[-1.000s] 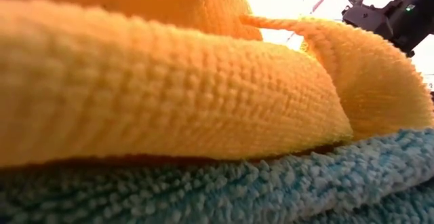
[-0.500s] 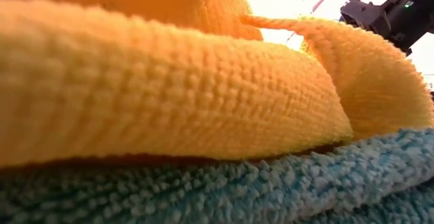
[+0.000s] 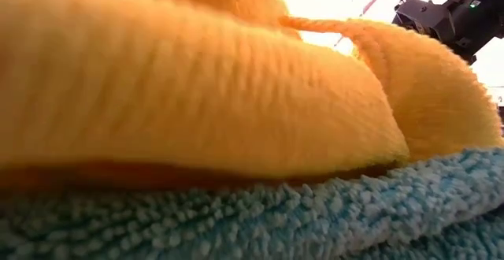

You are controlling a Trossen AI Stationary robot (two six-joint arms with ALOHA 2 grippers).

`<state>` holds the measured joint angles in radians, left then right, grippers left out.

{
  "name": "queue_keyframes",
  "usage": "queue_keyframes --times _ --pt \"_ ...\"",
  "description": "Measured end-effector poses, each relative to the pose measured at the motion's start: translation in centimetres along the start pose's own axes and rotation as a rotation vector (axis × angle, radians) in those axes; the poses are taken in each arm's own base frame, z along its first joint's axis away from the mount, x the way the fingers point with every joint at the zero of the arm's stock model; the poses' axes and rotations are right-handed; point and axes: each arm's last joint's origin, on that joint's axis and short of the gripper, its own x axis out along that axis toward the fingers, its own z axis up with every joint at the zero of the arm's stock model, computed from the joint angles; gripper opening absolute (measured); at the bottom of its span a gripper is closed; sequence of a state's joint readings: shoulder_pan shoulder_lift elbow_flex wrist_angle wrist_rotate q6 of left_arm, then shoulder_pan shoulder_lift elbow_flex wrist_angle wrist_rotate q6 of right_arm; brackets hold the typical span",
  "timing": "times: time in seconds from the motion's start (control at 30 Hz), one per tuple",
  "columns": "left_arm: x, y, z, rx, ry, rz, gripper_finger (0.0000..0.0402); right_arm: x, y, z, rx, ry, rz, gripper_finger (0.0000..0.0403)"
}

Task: Sort microfiber towel by color & place in baskets
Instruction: Put the yellow microfiber towel into the top transparent bin

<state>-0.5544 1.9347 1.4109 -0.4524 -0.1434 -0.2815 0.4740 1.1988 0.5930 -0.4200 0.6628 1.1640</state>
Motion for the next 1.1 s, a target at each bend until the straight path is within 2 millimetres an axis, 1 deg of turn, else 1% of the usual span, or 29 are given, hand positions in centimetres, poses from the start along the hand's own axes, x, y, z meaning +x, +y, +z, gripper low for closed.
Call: queue_keyframes --times 0.07,0.17,0.2,0.27,0.37,0.47,0.53,0.63,0.8,0.87,1.0,1.1 --pt "0.0 0.1 0.0 0.005 0.002 -0.009 0.0081 0.0 0.0 0.0 -0.002 0.0 0.0 0.0003" --pt "0.0 0.3 0.1 0.027 0.013 -0.055 0.0019 0.0 0.0 0.0 -0.002 0.0 0.0 0.0003" --pt "0.0 0.3 0.1 0.035 0.016 -0.067 0.001 0.0 0.0 0.0 -0.002 -0.001 -0.001 0.0003" --pt "-0.3 0.3 0.2 0.049 0.016 -0.079 0.001 0.0 0.0 0.0 -0.002 -0.017 -0.007 0.0003" --pt "-2.0 0.4 0.5 0.075 -0.001 -0.08 0.0003 0.0 0.0 0.1 -0.002 -0.03 -0.013 0.0003" --pt "-5.0 1.1 1.1 0.091 -0.046 -0.048 0.0002 0.0 0.0 0.1 -0.003 -0.03 -0.013 0.0003" --pt "-7.7 2.0 1.7 0.098 -0.107 -0.009 0.0001 0.0 0.0 0.1 -0.016 -0.03 -0.013 0.0003" --pt "-12.1 4.1 2.5 0.091 -0.214 0.075 0.0001 0.0 0.0 0.1 -0.018 -0.03 -0.013 0.0003" --pt "-19.1 8.2 2.4 0.067 -0.356 0.227 0.0 0.0 0.0 0.1 -0.019 -0.029 -0.013 0.0003" --pt "-21.4 10.0 2.2 0.058 -0.405 0.302 0.0 0.0 0.0 0.1 -0.021 -0.029 -0.014 0.0003" --pt "-25.2 14.0 1.4 0.04 -0.474 0.455 0.0 0.0 -0.1 0.1 -0.023 -0.028 -0.015 0.0003" --pt "-27.1 17.3 0.9 0.002 -0.51 0.586 0.0 0.0 -0.1 0.1 -0.033 -0.024 -0.015 0.0003"
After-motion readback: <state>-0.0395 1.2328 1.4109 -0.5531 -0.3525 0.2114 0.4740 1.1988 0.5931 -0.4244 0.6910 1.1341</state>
